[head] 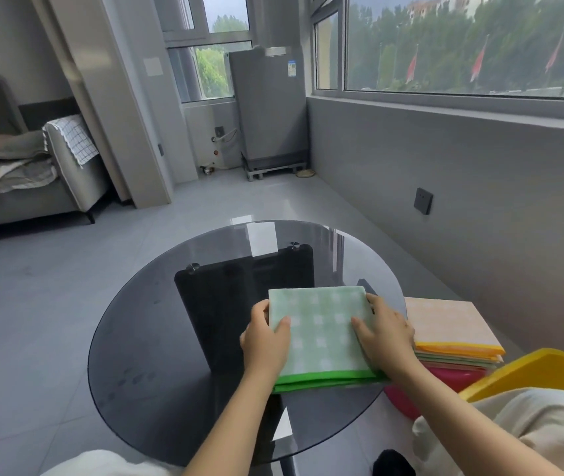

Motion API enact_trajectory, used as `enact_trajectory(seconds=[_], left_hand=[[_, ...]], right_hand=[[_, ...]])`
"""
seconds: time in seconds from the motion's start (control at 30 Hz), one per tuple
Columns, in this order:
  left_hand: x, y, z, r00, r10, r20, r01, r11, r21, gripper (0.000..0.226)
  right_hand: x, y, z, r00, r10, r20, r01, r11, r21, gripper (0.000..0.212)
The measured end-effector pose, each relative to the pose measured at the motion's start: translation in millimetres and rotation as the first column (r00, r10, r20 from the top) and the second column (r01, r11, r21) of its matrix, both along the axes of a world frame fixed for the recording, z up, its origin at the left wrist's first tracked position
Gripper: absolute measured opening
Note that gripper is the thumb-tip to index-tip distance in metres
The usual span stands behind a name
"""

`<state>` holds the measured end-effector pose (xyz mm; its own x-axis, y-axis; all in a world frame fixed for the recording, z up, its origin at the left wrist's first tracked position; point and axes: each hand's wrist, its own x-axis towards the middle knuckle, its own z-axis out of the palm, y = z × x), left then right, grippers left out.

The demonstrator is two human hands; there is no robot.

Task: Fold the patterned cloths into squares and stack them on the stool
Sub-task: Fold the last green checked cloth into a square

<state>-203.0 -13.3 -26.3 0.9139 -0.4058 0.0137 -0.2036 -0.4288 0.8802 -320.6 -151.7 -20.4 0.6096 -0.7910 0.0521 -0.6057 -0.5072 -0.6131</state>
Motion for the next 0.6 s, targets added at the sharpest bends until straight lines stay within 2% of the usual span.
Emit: enact_trajectory(seconds=[0.07, 0.13, 0.2, 0.43, 0.6], left_hand=[[-2, -6, 7, 0.997, -0.028, -0.069, 0.016, 0.984, -0.176, 0.032], [-4, -19, 16, 0.997, -0.049, -0.066, 0.031, 0.967, -0.252, 0.032], [-8, -39, 28, 0.995, -0.079, -0.061, 0.058, 0.953, -0.297, 0.034], [-35, -143, 61, 0.941, -0.314, -0.129, 0.251, 0.899, -0.359, 0.046], [-58, -224, 50, 0.873, -0.433, -0.224, 0.348, 0.875, -0.335, 0.052]], right_hand=[[-6, -5, 5, 0.991, 0.019, 0.135, -0.033, 0.994, 0.103, 0.053], [-15, -15, 13, 0.964, 0.021, 0.265, -0.074, 0.979, 0.191, 0.055], [-23, -32, 23, 0.949, 0.003, 0.316, -0.069, 0.978, 0.199, 0.056], [-65, -128, 61, 0.935, -0.143, 0.324, 0.104, 0.986, 0.132, 0.061], [-98, -193, 62, 0.934, -0.225, 0.276, 0.200, 0.973, 0.115, 0.062]])
